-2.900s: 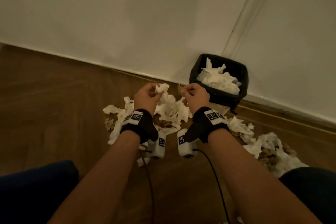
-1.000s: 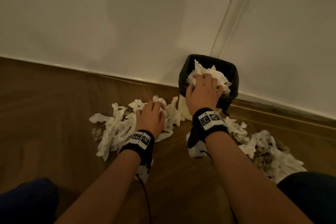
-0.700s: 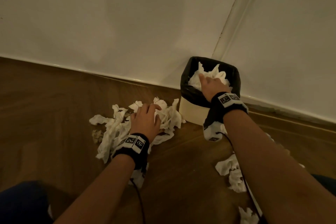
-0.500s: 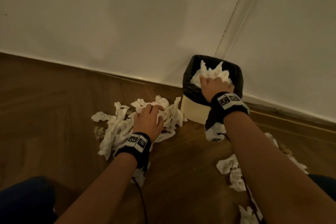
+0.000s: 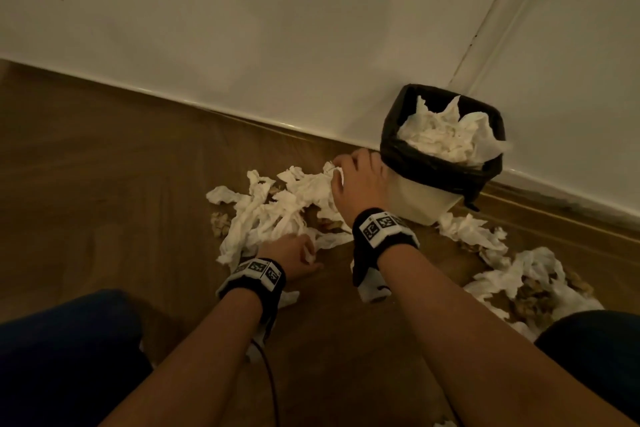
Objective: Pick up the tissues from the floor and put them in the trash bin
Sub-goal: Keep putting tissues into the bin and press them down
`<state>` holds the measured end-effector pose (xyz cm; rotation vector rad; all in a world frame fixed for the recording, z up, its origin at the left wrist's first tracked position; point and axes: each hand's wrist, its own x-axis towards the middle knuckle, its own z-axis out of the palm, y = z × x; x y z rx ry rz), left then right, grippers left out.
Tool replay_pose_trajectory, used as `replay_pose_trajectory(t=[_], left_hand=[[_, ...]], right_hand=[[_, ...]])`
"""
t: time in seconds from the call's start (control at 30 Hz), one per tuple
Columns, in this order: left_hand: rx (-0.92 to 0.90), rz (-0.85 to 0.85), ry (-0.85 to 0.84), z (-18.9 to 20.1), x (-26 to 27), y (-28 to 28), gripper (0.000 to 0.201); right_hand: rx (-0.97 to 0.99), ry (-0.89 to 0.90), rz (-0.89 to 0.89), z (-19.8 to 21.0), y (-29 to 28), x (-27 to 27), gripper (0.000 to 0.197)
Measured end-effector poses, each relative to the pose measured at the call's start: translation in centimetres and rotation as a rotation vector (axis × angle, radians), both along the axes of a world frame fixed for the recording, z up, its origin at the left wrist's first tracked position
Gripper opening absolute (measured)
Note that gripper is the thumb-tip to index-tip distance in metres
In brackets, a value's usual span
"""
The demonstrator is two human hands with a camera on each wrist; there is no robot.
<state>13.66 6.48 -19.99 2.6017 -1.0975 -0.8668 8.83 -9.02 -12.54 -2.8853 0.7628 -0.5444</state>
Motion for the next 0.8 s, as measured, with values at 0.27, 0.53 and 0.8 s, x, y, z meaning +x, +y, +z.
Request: replay_pose_trajectory(t=[0.27,0.53,0.8], left_hand=[[0.15,-0.111,0.188,-2.9,-0.8,3.6,0.05],[0.11,-0.094,0.153,-2.9,-1.3,4.1,0.028],[-0.088,0.09,0.057,-3.0,-1.0,4.9,0.027]], right_hand=[[0.364,0.267,0.302,-5.0,3.3,0.3,0.027],[0.404,0.545,0.275,-7.8,5.4,0.7,0.029],[0.393,0.761,0.208,-9.8,5.8,-1.0,0.04]])
